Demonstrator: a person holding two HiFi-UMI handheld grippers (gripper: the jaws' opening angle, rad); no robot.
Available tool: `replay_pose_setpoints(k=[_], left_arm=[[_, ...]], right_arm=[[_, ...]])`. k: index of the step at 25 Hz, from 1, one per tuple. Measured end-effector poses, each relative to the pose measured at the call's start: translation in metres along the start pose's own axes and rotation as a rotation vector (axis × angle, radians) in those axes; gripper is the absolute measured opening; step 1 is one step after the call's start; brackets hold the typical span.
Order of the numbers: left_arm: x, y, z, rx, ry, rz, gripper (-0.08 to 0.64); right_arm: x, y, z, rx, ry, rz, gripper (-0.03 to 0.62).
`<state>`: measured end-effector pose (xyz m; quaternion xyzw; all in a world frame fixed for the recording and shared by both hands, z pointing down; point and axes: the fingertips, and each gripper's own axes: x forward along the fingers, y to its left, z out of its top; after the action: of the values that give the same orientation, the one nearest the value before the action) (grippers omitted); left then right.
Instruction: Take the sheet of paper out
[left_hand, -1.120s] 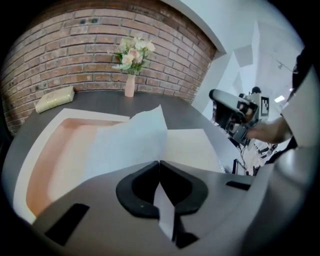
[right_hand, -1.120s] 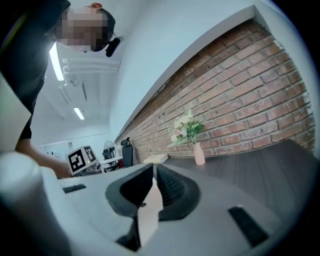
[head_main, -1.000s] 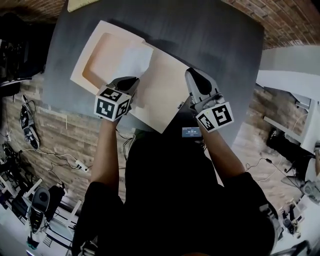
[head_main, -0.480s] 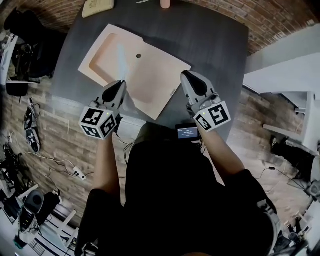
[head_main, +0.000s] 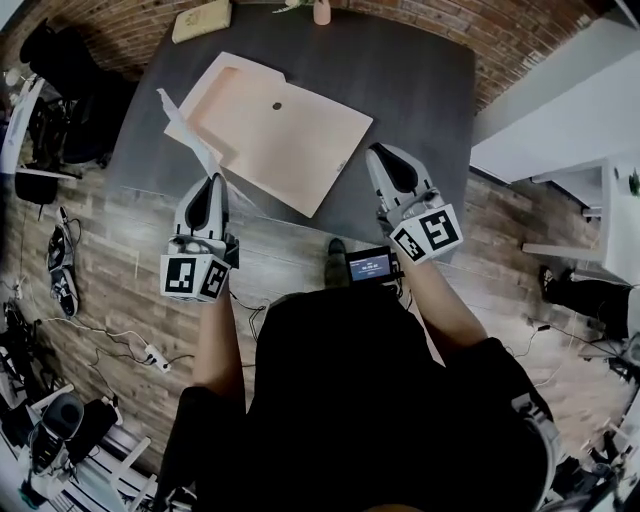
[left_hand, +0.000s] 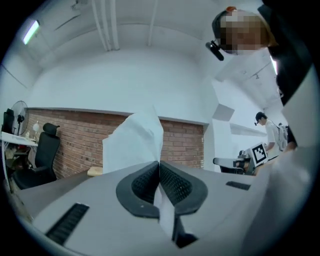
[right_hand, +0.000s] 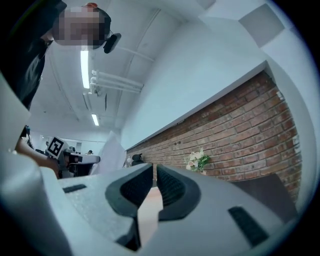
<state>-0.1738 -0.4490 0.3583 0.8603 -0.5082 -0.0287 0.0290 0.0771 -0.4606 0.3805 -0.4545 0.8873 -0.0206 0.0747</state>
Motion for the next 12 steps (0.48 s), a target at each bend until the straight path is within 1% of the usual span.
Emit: replay_pose_setpoints(k=[3,5,9,12], left_arm=[[-0.040,-0.009,0.007,0.005,-0.072,0.019,-0.003],[-0.070,-0.014,0.007,0.004,-0.103,0.034,-0.003],[-0.135,-0.025,-0.002,0.020,-0.126,0.064,-0.003],[-0.178,-0.032,-0.013,0.027,-0.126,0.075,-0.003]], right_arm=[[-0.023,0.031,0.001,-0.019,0.011,-0.001,0.026],[-0.041,0.055,-0.002,-0.022,0.022,0.000,0.026],[-0.083,0.106,-0.012,-0.033,0.049,0.006,0.026],[-0.108,0.139,-0.022,-0.032,0.062,0.003,0.026]])
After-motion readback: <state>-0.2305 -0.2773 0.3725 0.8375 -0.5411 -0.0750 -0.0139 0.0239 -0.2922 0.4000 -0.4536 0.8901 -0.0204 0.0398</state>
